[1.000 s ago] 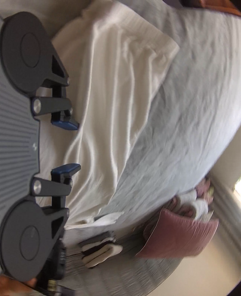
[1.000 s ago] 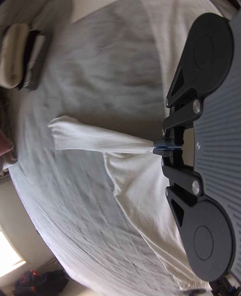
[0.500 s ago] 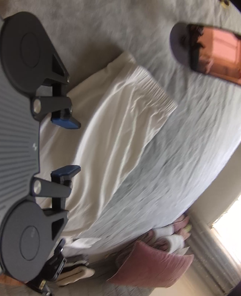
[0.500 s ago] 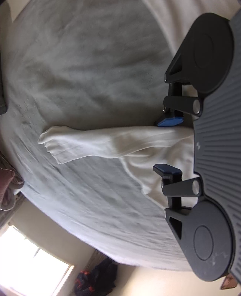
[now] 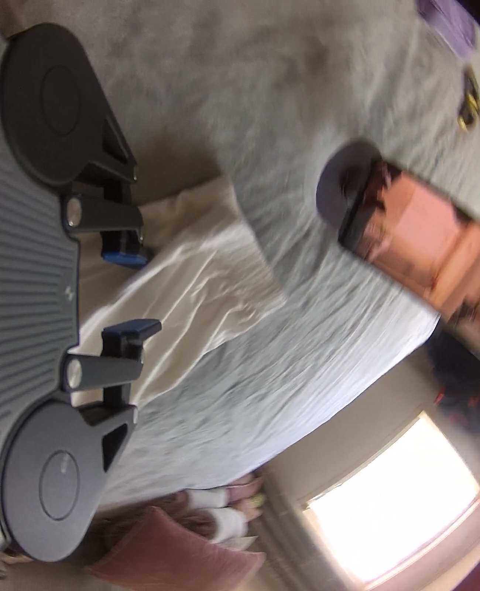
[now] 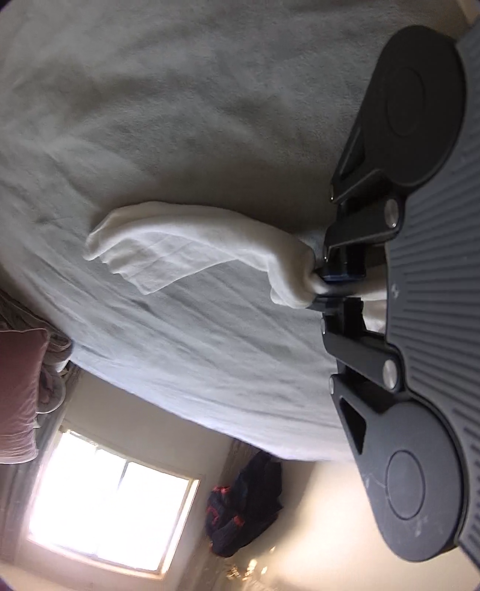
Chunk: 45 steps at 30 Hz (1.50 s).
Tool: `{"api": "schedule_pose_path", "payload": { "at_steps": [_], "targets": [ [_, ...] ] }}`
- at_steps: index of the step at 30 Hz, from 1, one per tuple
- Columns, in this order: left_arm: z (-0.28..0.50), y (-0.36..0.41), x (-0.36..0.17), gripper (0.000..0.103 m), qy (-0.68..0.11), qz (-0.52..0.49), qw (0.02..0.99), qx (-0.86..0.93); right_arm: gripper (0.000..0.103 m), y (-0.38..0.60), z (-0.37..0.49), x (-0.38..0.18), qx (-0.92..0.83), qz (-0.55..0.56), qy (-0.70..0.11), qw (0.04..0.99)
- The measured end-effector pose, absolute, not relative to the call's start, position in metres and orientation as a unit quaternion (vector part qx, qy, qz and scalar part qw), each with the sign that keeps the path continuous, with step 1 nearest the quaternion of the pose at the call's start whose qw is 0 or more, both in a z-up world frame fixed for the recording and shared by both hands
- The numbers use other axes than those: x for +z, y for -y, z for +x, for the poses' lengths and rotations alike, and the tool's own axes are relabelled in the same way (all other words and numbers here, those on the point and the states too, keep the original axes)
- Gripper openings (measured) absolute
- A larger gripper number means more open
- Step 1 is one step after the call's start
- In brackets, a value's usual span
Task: Fold clothes
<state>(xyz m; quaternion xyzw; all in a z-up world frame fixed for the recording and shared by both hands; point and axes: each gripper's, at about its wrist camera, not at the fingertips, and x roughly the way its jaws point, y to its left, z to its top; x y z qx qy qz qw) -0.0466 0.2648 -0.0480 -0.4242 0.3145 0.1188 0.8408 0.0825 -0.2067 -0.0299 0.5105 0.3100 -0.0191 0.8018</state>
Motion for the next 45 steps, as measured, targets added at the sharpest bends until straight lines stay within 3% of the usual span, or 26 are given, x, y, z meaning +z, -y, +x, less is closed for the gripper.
{"api": "schedule_pose_path", "payload": {
  "at_steps": [3, 5, 6, 10, 18, 24, 29, 36, 42, 43, 45],
  "targets": [
    [-0.048, -0.272, -0.048, 0.030, -0.303, -0.427, 0.843, 0.124, 0.012, 0.201, 0.074, -0.007, -0.004, 0.497, -0.280, 0.821],
    [-0.047, -0.277, -0.049, 0.007, -0.303, -0.428, 0.841, 0.129, 0.012, 0.198, 0.066, 0.007, 0.005, 0.481, -0.260, 0.837],
    [-0.047, -0.280, -0.049, 0.001, -0.305, -0.430, 0.839, 0.132, 0.012, 0.198, 0.062, 0.014, 0.008, 0.472, -0.250, 0.845],
    [-0.051, -0.295, -0.047, 0.001, -0.298, -0.461, 0.826, 0.127, 0.012, 0.194, 0.049, 0.037, 0.018, 0.433, -0.214, 0.876],
    [-0.056, -0.304, -0.018, 0.001, -0.261, -0.414, 0.864, 0.117, 0.012, 0.182, 0.003, 0.065, 0.006, 0.318, -0.190, 0.929],
    [-0.054, -0.312, -0.028, 0.001, -0.294, -0.399, 0.863, 0.100, 0.012, 0.159, -0.030, 0.078, 0.020, 0.177, -0.205, 0.963],
    [-0.059, -0.322, -0.044, 0.001, -0.328, -0.381, 0.859, 0.099, 0.012, 0.149, -0.050, 0.049, 0.047, 0.075, -0.251, 0.964],
    [-0.061, -0.316, -0.038, 0.002, -0.342, -0.334, 0.872, 0.101, 0.012, 0.146, -0.050, -0.022, 0.073, 0.034, -0.377, 0.923],
    [-0.062, -0.308, -0.031, 0.005, -0.351, -0.289, 0.884, 0.106, 0.016, 0.142, -0.052, -0.030, 0.090, -0.018, -0.388, 0.917],
    [-0.062, -0.307, -0.029, 0.010, -0.352, -0.281, 0.886, 0.107, 0.016, 0.144, -0.050, -0.028, 0.094, -0.013, -0.396, 0.914],
    [-0.064, -0.306, -0.026, 0.033, -0.359, -0.268, 0.887, 0.108, 0.019, 0.153, -0.046, -0.022, 0.098, 0.002, -0.413, 0.906]
  ]
}}
